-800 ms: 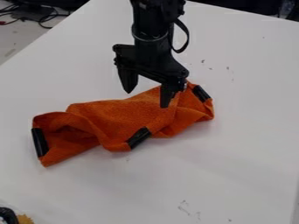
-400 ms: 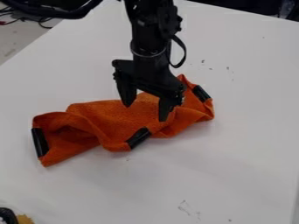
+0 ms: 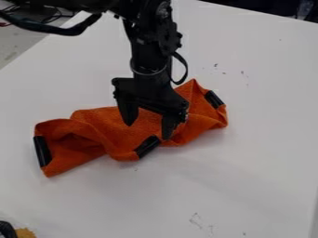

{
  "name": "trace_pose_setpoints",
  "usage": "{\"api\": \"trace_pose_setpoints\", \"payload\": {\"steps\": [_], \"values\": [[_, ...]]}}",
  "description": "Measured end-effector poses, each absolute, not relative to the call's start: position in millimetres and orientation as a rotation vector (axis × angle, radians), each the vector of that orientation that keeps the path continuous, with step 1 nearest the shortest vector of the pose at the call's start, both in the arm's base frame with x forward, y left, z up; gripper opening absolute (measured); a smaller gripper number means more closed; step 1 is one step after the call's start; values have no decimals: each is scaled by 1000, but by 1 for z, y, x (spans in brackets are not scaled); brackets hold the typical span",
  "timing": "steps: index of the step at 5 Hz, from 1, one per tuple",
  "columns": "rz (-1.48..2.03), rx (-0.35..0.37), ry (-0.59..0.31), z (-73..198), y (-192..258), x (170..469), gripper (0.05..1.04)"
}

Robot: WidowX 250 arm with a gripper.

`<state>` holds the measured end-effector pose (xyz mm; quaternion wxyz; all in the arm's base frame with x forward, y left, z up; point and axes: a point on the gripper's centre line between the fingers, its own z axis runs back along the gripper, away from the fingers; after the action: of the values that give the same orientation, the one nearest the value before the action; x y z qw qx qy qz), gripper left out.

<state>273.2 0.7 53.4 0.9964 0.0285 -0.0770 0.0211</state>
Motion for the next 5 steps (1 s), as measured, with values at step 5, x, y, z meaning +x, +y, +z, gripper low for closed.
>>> {"api": "trace_pose_setpoints", "payload": {"steps": [5], "values": [[68,-18,-60,21,3,256,1001]]}}
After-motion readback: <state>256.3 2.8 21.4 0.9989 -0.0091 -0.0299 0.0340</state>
